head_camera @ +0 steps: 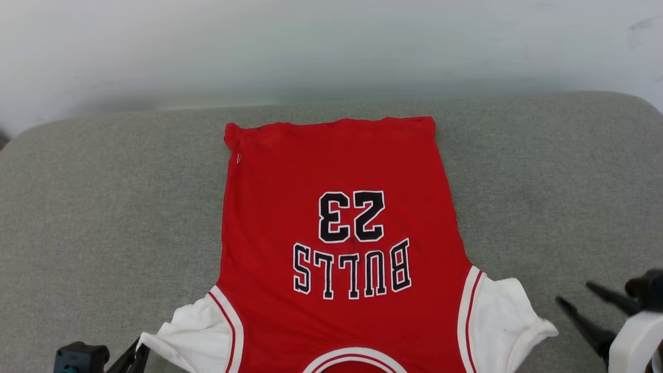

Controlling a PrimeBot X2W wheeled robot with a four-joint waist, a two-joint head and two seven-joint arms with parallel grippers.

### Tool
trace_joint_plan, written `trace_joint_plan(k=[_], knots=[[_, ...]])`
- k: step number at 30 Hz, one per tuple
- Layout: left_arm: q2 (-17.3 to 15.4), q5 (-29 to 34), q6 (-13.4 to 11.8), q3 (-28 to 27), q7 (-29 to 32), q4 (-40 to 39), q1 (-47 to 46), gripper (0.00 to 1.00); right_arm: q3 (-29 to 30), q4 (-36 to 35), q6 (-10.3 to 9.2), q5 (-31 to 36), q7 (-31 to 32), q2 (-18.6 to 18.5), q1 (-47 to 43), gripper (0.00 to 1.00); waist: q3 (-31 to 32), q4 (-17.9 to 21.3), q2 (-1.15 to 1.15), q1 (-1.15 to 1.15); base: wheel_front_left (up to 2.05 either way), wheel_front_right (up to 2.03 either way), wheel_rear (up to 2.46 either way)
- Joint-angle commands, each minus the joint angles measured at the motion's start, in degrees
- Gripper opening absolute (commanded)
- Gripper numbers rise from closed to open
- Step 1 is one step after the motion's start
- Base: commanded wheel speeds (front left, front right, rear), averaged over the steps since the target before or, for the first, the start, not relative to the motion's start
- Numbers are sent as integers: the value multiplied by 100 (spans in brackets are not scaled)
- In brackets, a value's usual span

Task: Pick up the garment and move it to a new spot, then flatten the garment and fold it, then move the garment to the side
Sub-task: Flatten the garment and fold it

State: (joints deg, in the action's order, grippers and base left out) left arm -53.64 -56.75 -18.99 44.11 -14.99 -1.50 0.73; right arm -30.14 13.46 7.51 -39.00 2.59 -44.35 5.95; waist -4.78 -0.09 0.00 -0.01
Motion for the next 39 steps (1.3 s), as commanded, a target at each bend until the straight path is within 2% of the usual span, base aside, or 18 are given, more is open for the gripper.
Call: trace_joint_plan(k=[1, 7, 11, 16, 22, 25, 28, 31, 34, 39], knots=[[-10, 70, -53, -27, -27, -59, -105, 0, 236, -134, -4, 101, 28, 59, 220, 100, -112, -25, 0, 1, 0, 0, 0], [97, 329, -240, -128, 5, -436, -545, 0, 1446, -777, -4, 593, 418, 295, 1289, 100, -757, -196, 0, 1, 0, 0, 0], [194, 532, -285, -179, -6, -618, -866, 0, 1776, -979, -6, 828, 1060, 478, 2465, 100, -1267, -388, 0, 1, 0, 0, 0], [286, 792, -270, -191, -5, -742, -1228, 0, 1424, -843, -5, 648, 2566, 266, 3979, 100, -1881, -718, 0, 1, 0, 0, 0], [494, 1107, -188, -170, -16, -874, -1596, 0, 596, -371, -4, 132, 4733, 24, 5595, 100, -2540, -1129, 0, 1, 0, 0, 0], [577, 1252, -163, -158, -19, -944, -1758, 0, 207, -154, -4, -48, 5679, 36, 6240, 100, -2849, -1309, 0, 1, 0, 0, 0], [694, 1372, -126, -202, -23, -1006, -1929, 0, 44, 145, -3, -147, 6398, 248, 6771, 100, -3143, -1456, 0, 1, 0, 0, 0], [811, 1484, -78, -215, -25, -1020, -2070, 0, -80, 472, -3, -9, 6860, 377, 7126, 100, -3365, -1584, 0, 1, 0, 0, 0], [906, 1553, -40, -199, -23, -1029, -2161, 0, -125, 676, -4, 90, 7017, 426, 7213, 100, -3483, -1680, 0, 1, 0, 0, 0], [1070, 1701, -7, -218, -25, -1045, -2246, 0, -133, 1020, -3, 60, 6940, 540, 6874, 100, -3631, -1815, 0, 1, 0, 0, 0]])
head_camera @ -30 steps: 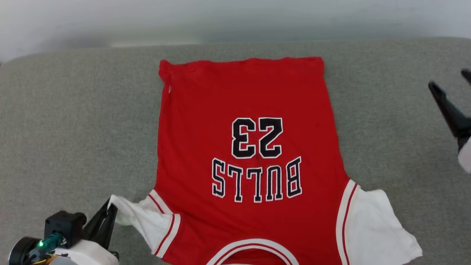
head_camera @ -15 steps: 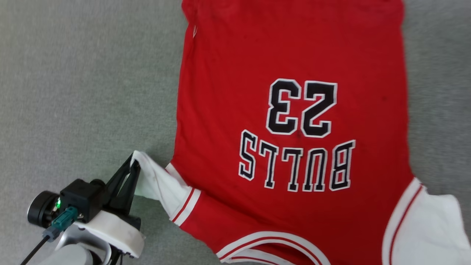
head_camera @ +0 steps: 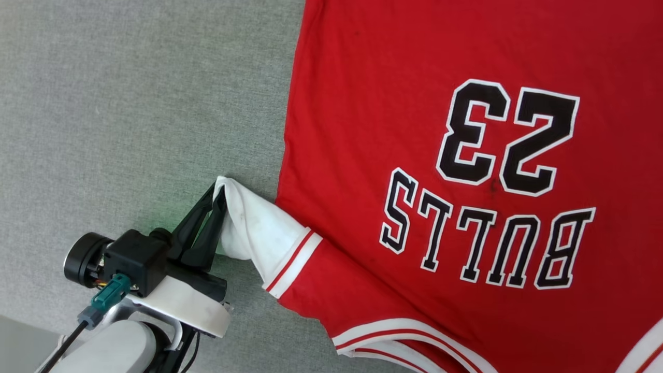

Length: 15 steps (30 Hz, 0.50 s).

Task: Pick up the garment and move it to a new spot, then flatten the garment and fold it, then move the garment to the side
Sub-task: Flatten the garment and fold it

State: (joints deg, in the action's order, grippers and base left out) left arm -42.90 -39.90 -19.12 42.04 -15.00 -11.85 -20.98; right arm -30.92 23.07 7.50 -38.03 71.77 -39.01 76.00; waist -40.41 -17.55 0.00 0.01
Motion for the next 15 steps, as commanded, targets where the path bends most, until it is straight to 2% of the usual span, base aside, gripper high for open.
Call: trace_joint_plan(k=[1, 5, 6, 7, 15], knots=[[14, 53, -11, -44, -23, -23, -61, 0, -69, 128, -2, -65, -1, 1, -257, 100, -79, -76, 0, -1, 0, 0, 0], [120, 148, -5, -120, -25, -103, -25, 0, -238, 218, -3, -109, -62, -140, -722, 100, -71, -125, 0, -1, 0, 0, 0], [118, 151, 7, -126, -25, -99, -1, 0, -258, 177, -3, -119, -122, -165, -761, 47, -59, -119, 0, -1, 0, 0, 0], [116, 165, 18, -131, -25, -90, 22, 0, -247, 142, -2, -139, -191, -182, -748, 0, -35, -107, 0, -1, 0, 0, 0], [164, 172, 89, -283, -26, 72, 262, 0, -236, -30, -2, -256, -970, -130, -293, 0, 600, 134, 0, -1, 0, 0, 0]])
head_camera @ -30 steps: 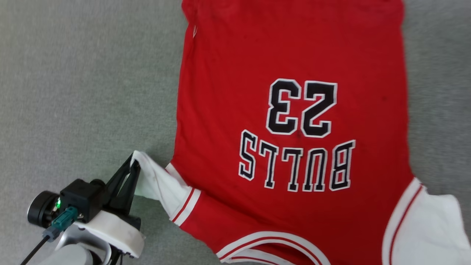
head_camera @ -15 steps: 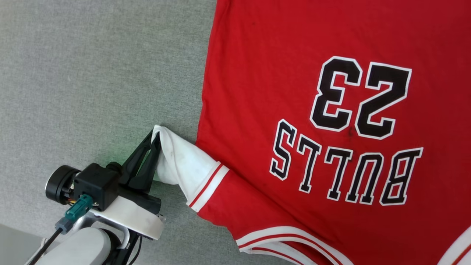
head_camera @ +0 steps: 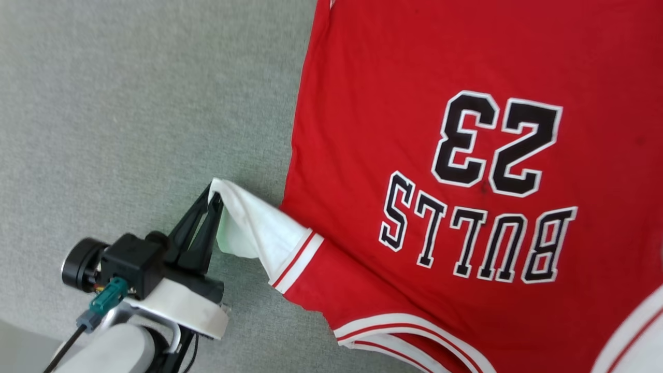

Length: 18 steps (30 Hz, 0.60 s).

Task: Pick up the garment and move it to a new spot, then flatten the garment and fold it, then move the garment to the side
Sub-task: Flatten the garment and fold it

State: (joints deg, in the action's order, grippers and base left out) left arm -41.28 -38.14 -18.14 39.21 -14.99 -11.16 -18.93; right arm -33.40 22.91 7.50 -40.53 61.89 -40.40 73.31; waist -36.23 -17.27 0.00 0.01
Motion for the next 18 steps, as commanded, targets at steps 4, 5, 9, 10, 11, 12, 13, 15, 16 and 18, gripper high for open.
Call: trace_joint_plan(k=[4, 5, 9, 10, 11, 12, 13, 15, 16, 18], knots=[[-3, -37, -39, -145, -27, 29, 306, 0, -237, -207, -3, -294, -359, -160, -158, 0, 657, 288, 0, -1, 0, 0, 0], [-27, -44, -50, -173, -27, 45, 390, 0, -321, -285, -3, -408, -452, -224, -230, 0, 784, 341, 0, -1, 0, 0, 0], [-71, -118, -122, -284, -27, 39, 737, 0, -716, -889, -3, -783, -790, -738, -578, 0, 1183, 540, 0, -1, 0, 0, 0], [-72, -143, -140, -327, -28, 35, 825, 0, -800, -1067, -3, -890, -893, -878, -719, 0, 1283, 593, 0, -1, 0, 0, 0], [-83, -155, -155, -361, -28, 27, 912, 0, -877, -1243, -3, -984, -978, -1039, -863, 0, 1369, 642, 0, -1, 0, 0, 0], [-105, -184, -173, -391, -28, 29, 1009, 0, -952, -1435, -3, -1067, -1076, -1201, -1018, 0, 1455, 693, 0, -1, 0, 0, 0], [-122, -194, -200, -424, -28, 29, 1102, 0, -1003, -1615, -3, -1152, -1180, -1367, -1188, 0, 1537, 746, 0, -1, 0, 0, 0], [-153, -241, -234, -501, -28, 17, 1294, 0, -1110, -1953, -3, -1293, -1359, -1696, -1564, 0, 1672, 854, 0, -1, 0, 0, 0], [-179, -243, -255, -540, -28, 11, 1385, 0, -1157, -2102, -3, -1331, -1445, -1852, -1773, 0, 1736, 913, 0, -1, 0, 0, 0], [-225, -289, -280, -588, -28, -9, 1557, 0, -1196, -2348, -3, -1446, -1627, -2156, -2222, 0, 1856, 1014, 0, -1, 0, 0, 0]])
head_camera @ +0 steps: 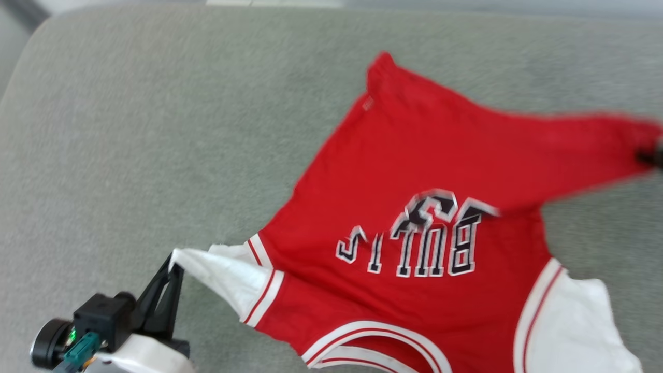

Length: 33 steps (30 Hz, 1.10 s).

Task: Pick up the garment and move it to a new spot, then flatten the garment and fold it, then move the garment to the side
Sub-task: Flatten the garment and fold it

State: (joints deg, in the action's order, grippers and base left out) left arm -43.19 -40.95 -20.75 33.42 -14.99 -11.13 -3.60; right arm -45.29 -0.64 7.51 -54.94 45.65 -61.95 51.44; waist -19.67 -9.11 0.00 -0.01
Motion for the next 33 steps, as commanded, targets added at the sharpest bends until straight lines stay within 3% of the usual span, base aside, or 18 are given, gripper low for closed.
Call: trace_joint_plan(k=[1, 5, 9, 15, 19, 22, 29, 33], knots=[[-55, -16, -43, -39, -28, -25, 112, 0, -17, -83, -4, -64, -87, -142, -276, 0, 252, 249, 0, 1, 0, 0, 0], [-94, -70, -102, -187, -27, -88, 353, 0, -56, -221, -4, -336, -415, -576, -1381, 0, 387, 436, 0, 1, 0, 0, 0], [-99, -100, -147, -335, -23, -116, 561, 0, -7, -102, -4, -644, -819, -727, -2474, 0, 455, 592, 0, 1, 0, 0, 0], [-44, -68, -117, -423, -23, -150, 656, 0, -98, 407, -4, -640, -1339, -262, -3867, 0, 431, 648, 0, 1, 0, 0, 0], [-24, -34, -110, -466, -23, -142, 668, 0, 93, 628, -6, -568, -1618, 155, -4280, 0, 420, 651, 0, 1, 0, 0, 0], [-15, -21, -112, -479, -23, -138, 687, 0, 498, 642, -10, -413, -1803, 191, -4182, 100, 437, 653, 0, 1, 0, 0, 0], [10, 19, -145, -433, -7, -214, 640, 0, 1614, 38, -4, -146, -1725, -172, -3632, 100, 416, 571, 0, 1, 0, 0, 0], [50, 83, -108, -372, 24, -261, 473, 0, 2029, -509, -4, 30, -1217, -291, -3045, 100, 276, 460, 0, 1, 0, 0, 0]])
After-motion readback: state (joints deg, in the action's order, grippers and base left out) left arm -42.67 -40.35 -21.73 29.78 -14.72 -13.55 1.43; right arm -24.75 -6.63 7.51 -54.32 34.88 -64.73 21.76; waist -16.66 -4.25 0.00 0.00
